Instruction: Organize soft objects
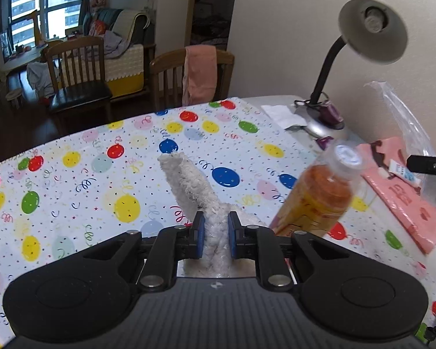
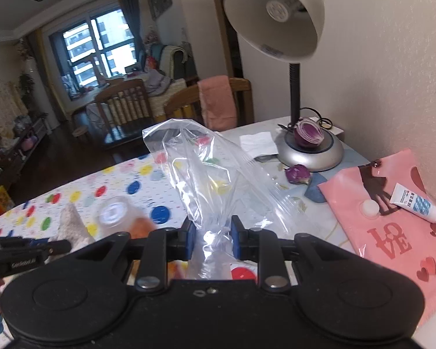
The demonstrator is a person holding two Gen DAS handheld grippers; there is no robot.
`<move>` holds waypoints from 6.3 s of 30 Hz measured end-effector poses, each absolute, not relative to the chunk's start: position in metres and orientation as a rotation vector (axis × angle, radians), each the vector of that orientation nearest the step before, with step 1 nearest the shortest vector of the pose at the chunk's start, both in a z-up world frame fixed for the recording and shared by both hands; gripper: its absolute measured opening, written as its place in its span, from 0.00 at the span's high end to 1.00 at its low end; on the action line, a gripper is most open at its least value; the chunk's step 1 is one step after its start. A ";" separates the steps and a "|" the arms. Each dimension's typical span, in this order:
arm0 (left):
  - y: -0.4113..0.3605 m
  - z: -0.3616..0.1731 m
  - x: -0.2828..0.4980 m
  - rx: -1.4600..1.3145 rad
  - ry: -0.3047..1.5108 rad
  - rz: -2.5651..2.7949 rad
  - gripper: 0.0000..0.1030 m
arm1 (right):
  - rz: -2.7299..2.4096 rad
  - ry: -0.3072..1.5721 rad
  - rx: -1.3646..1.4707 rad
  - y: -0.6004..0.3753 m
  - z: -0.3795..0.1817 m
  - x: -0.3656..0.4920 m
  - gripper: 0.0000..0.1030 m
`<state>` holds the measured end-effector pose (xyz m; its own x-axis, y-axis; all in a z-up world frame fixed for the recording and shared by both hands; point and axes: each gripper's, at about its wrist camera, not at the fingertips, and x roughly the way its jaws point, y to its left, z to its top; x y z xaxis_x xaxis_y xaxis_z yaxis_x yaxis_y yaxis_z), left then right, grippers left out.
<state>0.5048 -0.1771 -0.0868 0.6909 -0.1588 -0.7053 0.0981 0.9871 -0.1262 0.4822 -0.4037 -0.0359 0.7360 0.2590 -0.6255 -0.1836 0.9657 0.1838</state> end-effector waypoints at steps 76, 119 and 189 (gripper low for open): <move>0.310 -0.020 0.269 -0.206 0.718 0.151 0.84 | 0.830 0.825 -0.258 0.164 -0.030 0.313 0.78; 0.338 -0.088 0.258 -0.180 0.871 0.250 0.76 | 0.813 0.889 -0.316 0.212 -0.070 0.311 0.46; 0.163 0.017 0.123 -0.112 0.499 0.206 0.01 | 0.803 0.444 0.035 0.002 0.013 0.201 0.00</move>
<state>0.1234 0.1630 0.0168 0.8580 0.1682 -0.4854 -0.2226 0.9733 -0.0562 0.2006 0.0025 0.0135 0.6076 0.7021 -0.3713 -0.6878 0.6989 0.1962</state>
